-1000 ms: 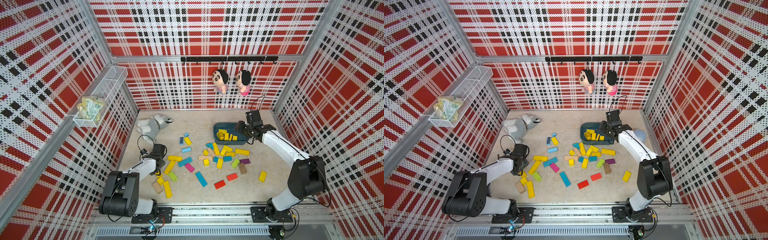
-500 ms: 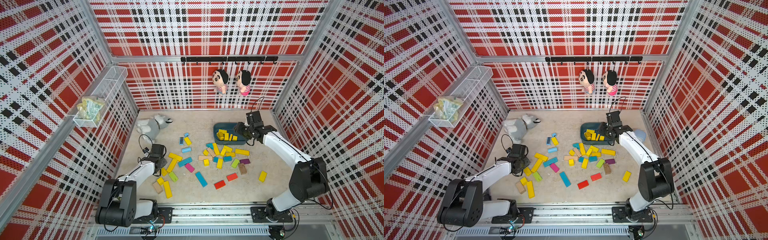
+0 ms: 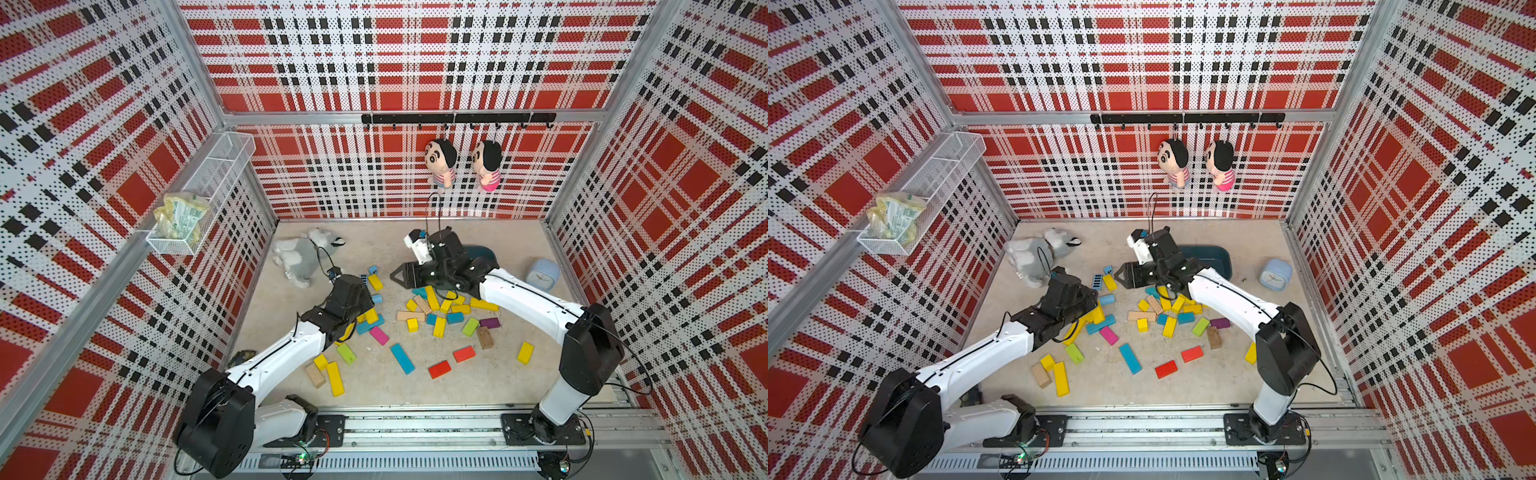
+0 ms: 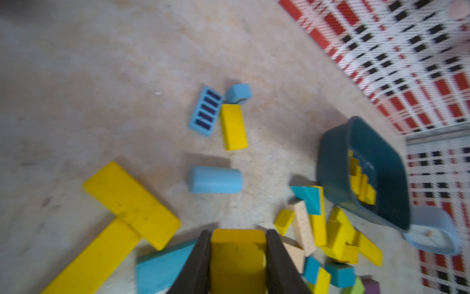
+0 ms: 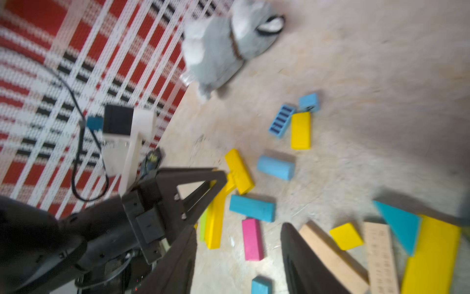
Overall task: Pick out the yellow building blocks
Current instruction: Pick up the building block from the center of the board.
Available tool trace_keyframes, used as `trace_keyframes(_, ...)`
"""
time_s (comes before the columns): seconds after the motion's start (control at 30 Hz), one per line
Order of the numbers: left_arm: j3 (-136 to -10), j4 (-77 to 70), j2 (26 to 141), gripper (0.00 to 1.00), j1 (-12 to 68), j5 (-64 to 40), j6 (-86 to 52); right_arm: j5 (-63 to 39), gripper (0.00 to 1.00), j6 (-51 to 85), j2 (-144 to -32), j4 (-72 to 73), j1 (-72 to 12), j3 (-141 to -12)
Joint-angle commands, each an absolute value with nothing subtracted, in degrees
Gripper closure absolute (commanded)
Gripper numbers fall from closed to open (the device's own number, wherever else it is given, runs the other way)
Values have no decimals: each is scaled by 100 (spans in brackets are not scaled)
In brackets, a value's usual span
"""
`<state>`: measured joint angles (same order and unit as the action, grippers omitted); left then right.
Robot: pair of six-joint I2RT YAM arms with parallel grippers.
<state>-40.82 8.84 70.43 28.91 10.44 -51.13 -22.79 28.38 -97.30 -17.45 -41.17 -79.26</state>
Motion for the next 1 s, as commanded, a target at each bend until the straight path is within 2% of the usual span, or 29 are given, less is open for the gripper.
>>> trace_keyframes(0.0,-4286,-26,7172,100,3186,1097,-5359,-2594,43,2417,-9690,-1444,-4313,-7708)
trace_keyframes(0.23,-4354,-675,7394,100,3506,1045,-5472,-2421,43,2548,-9360,-1260,-4324,-7121)
trace_keyframes(0.5,-4151,-895,7419,100,3483,1042,-5753,-1988,42,3039,-8853,-746,-4245,-6388)
trace_keyframes(0.73,-4100,-1272,7505,100,3498,863,-5906,-2450,44,2951,-9300,-870,-4294,-6710)
trace_keyframes(0.97,-4072,-1372,7524,100,3540,773,-5989,-2263,52,3015,-9529,-661,-4293,-6814)
